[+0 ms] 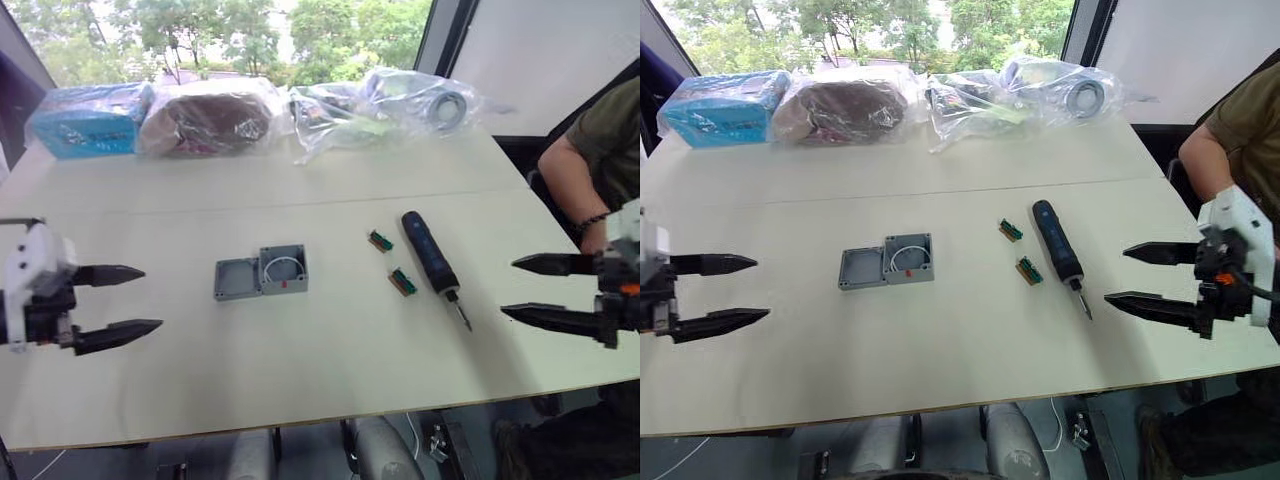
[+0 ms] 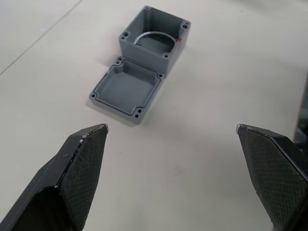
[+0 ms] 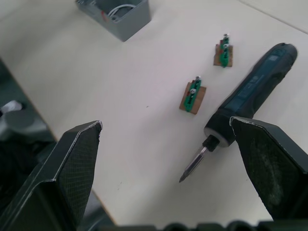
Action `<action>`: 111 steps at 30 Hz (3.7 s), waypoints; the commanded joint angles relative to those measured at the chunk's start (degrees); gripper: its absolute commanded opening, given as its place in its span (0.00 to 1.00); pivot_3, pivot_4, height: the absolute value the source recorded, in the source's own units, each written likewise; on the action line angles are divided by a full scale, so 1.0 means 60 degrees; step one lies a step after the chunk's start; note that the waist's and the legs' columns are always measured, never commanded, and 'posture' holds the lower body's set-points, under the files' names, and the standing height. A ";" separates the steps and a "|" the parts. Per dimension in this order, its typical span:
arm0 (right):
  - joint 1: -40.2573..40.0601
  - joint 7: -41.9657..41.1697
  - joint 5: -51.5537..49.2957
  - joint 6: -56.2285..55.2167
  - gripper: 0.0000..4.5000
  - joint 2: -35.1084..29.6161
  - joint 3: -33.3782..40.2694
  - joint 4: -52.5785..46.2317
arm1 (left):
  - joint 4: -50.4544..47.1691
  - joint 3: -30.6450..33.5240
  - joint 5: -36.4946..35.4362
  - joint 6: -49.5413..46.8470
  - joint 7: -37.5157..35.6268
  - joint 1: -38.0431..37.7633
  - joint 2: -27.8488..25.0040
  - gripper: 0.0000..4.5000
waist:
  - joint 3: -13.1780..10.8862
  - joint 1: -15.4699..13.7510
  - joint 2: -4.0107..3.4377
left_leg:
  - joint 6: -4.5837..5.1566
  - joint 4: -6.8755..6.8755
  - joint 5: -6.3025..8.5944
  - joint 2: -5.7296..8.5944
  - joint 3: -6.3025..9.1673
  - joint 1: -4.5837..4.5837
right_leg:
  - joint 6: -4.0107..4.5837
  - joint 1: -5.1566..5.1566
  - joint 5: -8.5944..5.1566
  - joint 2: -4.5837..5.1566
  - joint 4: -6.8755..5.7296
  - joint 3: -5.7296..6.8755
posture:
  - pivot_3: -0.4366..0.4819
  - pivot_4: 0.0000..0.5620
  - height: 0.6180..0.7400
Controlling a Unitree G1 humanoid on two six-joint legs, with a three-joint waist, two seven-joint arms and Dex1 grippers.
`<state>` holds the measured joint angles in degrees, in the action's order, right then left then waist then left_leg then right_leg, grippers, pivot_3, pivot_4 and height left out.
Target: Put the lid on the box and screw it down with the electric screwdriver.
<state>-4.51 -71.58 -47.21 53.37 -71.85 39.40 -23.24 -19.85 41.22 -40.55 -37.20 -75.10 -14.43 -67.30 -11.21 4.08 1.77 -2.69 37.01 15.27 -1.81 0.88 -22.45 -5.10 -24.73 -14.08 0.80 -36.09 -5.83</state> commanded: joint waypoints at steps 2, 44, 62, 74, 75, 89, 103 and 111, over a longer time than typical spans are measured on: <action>0.0392 -0.0234 -0.0169 0.0081 1.00 -0.0368 0.0173 -0.0061 | 0.0048 0.0382 0.0088 0.0019 -0.0517 -0.0061 -0.0055 0.98 | -0.0010 -0.0018 -0.0014 | 0.0007 0.0000 0.0004 0.0000 -0.0003 -0.0002 | 0.0000 -0.0007 0.0001 0.0000 -0.0008 -0.0001 | 0.48 0.27 1.00; 0.3380 0.4400 -0.0160 -0.0081 1.00 0.2720 -0.4918 -0.2642 | 0.4842 -0.9202 0.5333 0.5074 0.0027 0.8646 0.4013 0.98 | -0.0006 -0.0096 -0.0001 | 0.0014 0.0076 0.0001 0.0009 -0.0017 -0.0005 | -0.0030 0.0025 0.0107 -0.0026 -0.0028 -0.0042 | 0.48 0.27 1.00; 0.2687 0.5226 -0.0290 0.0100 1.00 0.2647 -0.4370 -0.3138 | 0.6395 -1.0427 0.6042 0.5918 -0.1551 0.9950 0.5567 0.01 | -0.0006 -0.0270 -0.0001 | 0.0016 0.0141 0.0002 0.0009 -0.0006 -0.0022 | -0.0040 0.0025 0.0109 -0.0029 -0.0070 -0.0041 | 0.48 0.27 1.00; 0.2602 0.5707 -0.0489 0.0273 1.00 0.2698 -0.4188 -0.3458 | 0.9055 -1.2180 0.5842 0.8568 -0.2900 1.1961 0.6921 0.00 | -0.0006 -0.0288 -0.0001 | 0.0016 0.0167 0.0002 0.0017 0.0010 -0.0043 | -0.0041 0.0026 0.0109 -0.0030 -0.0076 -0.0040 | 0.48 0.27 1.00; 0.2562 0.5763 -0.0527 0.0293 1.00 0.2697 -0.4146 -0.3505 | 0.9436 -1.2338 0.6035 0.8981 -0.2900 1.2122 0.7009 0.00 | -0.0006 -0.0276 -0.0001 | 0.0017 0.0167 0.0002 0.0017 0.0012 -0.0043 | -0.0042 0.0026 0.0109 -0.0031 -0.0076 -0.0039 | 0.48 0.27 1.00; 0.2111 0.6308 -0.0948 0.0495 1.00 0.2664 -0.3733 -0.3948 | 1.0976 -1.3092 0.5659 1.0015 -0.2900 1.3080 0.7311 0.52 | -0.0005 -0.0255 0.0001 | 0.0027 0.0176 0.0008 0.0019 0.0027 -0.0045 | -0.0042 0.0031 0.0108 -0.0038 -0.0078 -0.0038 | 0.48 0.27 1.00; 0.3447 0.5384 -0.0721 0.0027 1.00 0.2432 -0.4677 -0.3075 | 0.4820 -0.9194 0.4242 0.2958 0.0932 1.0107 0.3711 1.00 | -0.0007 -0.0246 -0.0002 | 0.0027 0.0175 0.0008 0.0013 0.0036 -0.0008 | -0.0079 0.0029 0.0086 -0.0039 -0.0162 -0.0034 | 0.48 0.27 1.00; 0.4515 0.4518 -0.0256 -0.0388 1.00 0.2422 -0.5502 -0.2356 | 0.1339 -0.6831 0.4487 -0.2788 0.5528 0.7738 0.3940 1.00 | -0.0008 -0.0285 0.0000 | 0.0027 0.0176 0.0008 0.0014 0.0052 -0.0010 | -0.0116 0.0029 0.0067 -0.0034 -0.0168 -0.0018 | 0.48 0.27 1.00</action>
<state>21.35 -43.48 -49.49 52.29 -56.97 6.37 -37.26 -7.64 -2.83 -13.86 -49.37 -46.05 31.69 -44.16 -11.26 2.37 1.77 -2.53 38.07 15.32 -1.72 1.21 -22.52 -5.79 -24.56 -13.68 0.60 -37.09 -5.91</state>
